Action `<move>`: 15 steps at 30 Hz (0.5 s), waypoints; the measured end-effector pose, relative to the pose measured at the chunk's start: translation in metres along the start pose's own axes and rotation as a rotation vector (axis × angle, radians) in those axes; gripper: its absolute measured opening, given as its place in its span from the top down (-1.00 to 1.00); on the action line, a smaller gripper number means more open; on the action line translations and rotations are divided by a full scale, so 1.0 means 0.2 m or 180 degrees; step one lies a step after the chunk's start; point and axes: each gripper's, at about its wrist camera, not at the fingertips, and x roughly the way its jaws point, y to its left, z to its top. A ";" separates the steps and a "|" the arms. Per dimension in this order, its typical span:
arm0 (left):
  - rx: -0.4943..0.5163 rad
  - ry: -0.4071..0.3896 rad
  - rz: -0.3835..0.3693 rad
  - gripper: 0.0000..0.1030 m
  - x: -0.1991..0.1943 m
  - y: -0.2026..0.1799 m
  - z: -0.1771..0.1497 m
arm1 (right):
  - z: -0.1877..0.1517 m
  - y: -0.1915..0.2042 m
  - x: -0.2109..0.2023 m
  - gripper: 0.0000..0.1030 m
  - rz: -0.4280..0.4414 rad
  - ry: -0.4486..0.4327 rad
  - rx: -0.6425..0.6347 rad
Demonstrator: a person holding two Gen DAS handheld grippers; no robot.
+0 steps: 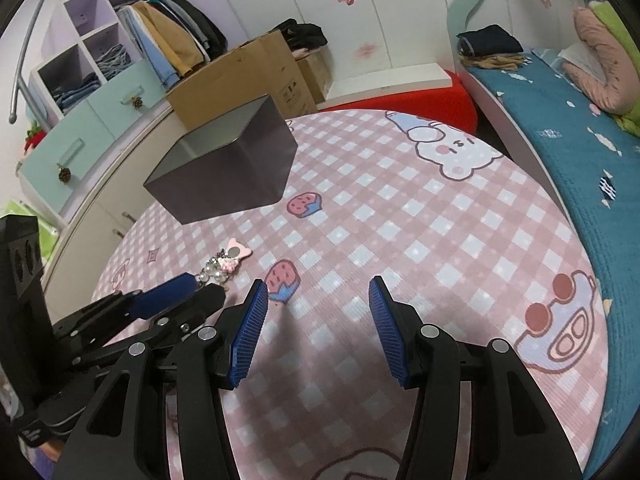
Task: Organize jewelry
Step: 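Grasp a pearl chain piece with the left gripper while the right grasps a pink-charm pearl piece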
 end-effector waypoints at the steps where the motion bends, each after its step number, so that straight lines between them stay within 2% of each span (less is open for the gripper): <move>1: 0.0015 0.0025 0.0007 0.41 0.01 0.00 0.00 | 0.00 0.00 0.00 0.00 0.0006 0.0004 -0.0001; 2: 0.0029 0.0059 0.0018 0.48 0.02 0.00 0.00 | 0.01 0.00 0.01 -0.01 0.0007 0.0010 -0.0005; 4: 0.0050 0.0067 0.0019 0.81 0.03 -0.01 0.01 | 0.01 0.01 0.01 -0.01 0.0010 0.0018 -0.0008; 9: 0.0093 0.0075 0.0013 0.82 0.03 0.00 0.01 | 0.01 0.02 0.03 -0.01 0.0001 0.0043 -0.0037; 15: 0.0003 -0.0006 -0.0058 0.82 -0.05 0.10 0.00 | 0.01 0.09 0.06 -0.01 -0.0004 0.0086 -0.0134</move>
